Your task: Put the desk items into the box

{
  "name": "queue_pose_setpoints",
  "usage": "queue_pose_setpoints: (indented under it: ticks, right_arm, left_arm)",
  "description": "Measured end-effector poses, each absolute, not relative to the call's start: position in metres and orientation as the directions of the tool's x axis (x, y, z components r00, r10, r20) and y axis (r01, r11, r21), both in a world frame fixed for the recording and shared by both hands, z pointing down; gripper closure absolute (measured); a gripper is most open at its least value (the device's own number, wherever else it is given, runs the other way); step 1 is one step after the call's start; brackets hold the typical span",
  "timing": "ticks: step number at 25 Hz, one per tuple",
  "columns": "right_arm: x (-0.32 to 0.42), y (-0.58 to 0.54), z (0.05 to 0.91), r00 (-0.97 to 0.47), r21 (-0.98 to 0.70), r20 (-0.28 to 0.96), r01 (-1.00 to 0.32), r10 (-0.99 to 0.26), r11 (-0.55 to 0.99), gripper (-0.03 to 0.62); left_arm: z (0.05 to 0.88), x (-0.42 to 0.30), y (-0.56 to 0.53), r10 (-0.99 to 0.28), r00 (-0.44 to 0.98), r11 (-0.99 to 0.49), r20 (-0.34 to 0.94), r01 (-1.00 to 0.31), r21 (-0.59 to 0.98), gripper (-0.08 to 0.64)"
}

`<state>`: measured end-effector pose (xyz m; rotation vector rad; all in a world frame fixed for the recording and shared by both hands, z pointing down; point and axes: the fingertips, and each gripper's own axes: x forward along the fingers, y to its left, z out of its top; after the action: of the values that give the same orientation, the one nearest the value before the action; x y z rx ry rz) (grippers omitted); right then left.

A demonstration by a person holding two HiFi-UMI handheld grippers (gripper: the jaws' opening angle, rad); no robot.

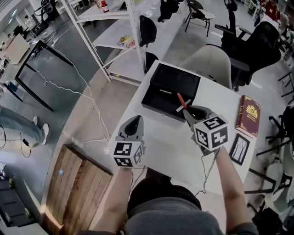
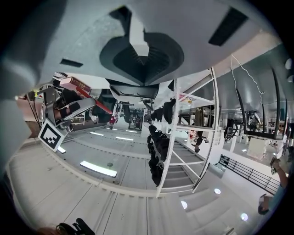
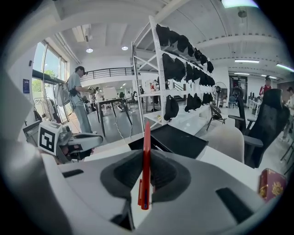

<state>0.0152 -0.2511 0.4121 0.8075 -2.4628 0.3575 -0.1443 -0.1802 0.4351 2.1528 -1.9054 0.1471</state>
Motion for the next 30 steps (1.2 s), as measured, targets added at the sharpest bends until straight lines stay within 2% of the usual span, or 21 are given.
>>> queue_pose_setpoints:
  ticks: [30]
  right_arm:
    - [-0.076, -0.309, 0.511, -0.576, -0.067, 0.751, -0.553, -0.323, 0.830, 0.540]
  left_arm:
    - [0.474, -0.216, -0.222, -0.944, 0.127, -0.069, 0.306, -0.978, 0.196, 0.554]
